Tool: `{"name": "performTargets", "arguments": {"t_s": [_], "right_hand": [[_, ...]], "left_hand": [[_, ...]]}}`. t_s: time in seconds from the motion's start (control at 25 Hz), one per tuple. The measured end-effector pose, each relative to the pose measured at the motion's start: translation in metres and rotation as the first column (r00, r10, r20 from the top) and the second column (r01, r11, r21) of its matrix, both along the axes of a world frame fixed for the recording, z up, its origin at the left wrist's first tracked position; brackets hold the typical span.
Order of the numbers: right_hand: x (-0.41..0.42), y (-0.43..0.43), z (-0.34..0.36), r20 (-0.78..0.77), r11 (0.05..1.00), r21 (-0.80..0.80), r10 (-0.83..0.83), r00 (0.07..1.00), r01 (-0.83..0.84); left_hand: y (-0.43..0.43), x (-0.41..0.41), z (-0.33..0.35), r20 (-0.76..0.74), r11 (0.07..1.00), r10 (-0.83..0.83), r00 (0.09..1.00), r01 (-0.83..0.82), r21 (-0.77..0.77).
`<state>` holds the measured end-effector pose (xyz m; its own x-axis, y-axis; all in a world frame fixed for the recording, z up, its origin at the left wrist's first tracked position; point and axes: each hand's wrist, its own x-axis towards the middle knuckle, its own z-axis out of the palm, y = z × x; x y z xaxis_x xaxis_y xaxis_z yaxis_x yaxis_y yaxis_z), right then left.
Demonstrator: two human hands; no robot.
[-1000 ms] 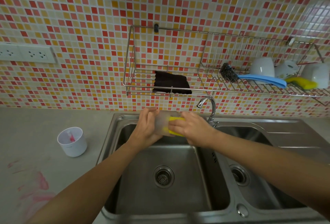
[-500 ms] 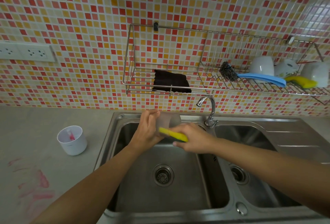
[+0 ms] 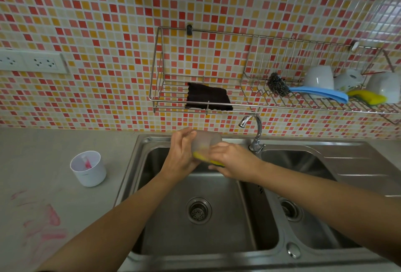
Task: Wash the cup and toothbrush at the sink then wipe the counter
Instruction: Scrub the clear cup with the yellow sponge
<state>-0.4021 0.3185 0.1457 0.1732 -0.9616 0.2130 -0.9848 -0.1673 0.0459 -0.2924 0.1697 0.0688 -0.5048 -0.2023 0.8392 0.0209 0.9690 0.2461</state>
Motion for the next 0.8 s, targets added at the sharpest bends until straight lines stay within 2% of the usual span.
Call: {"name": "performTargets", "arguments": {"t_s": [0.08,0.2,0.28,0.32,0.36,0.48,0.56,0.72,0.8], "right_hand": [[-0.012,0.000,-0.006,-0.161,0.991,-0.083,0.091,0.983,-0.105],[-0.031,-0.001,0.000,-0.366,0.963,-0.058,0.224,0.903,-0.263],[-0.038,0.001,0.001,-0.452,0.939,-0.043,0.285,0.845,-0.340],[-0.037,0.001,0.000,-0.471,0.937,-0.030,0.294,0.831,-0.348],[-0.034,0.001,-0.002,-0.461,0.943,-0.018,0.287,0.840,-0.332],[-0.026,-0.003,-0.007,-0.281,0.966,-0.028,0.241,0.929,-0.258],[-0.021,0.001,-0.008,-0.246,0.964,-0.006,0.255,0.935,-0.265],[-0.015,0.003,-0.004,-0.065,0.989,0.037,0.146,0.987,-0.144],[-0.013,0.003,-0.003,-0.101,0.975,0.045,0.221,0.970,-0.217]], "left_hand": [[-0.002,0.001,0.004,0.063,0.996,-0.079,0.995,0.077,0.042],[-0.014,0.009,0.016,0.313,0.963,-0.253,0.915,0.205,0.178],[-0.018,0.011,0.024,0.439,0.925,-0.327,0.837,0.189,0.329],[-0.019,0.010,0.026,0.457,0.921,-0.333,0.825,0.181,0.344],[-0.018,0.009,0.026,0.436,0.934,-0.310,0.845,0.186,0.304],[-0.011,0.008,0.012,0.256,0.969,-0.221,0.941,0.182,0.168],[-0.008,0.010,0.000,0.183,0.986,-0.157,0.971,0.144,0.079],[-0.004,0.010,-0.012,0.074,0.995,-0.073,0.995,0.067,0.076],[0.001,0.009,-0.013,0.065,0.997,-0.053,0.996,0.049,0.054]]}}
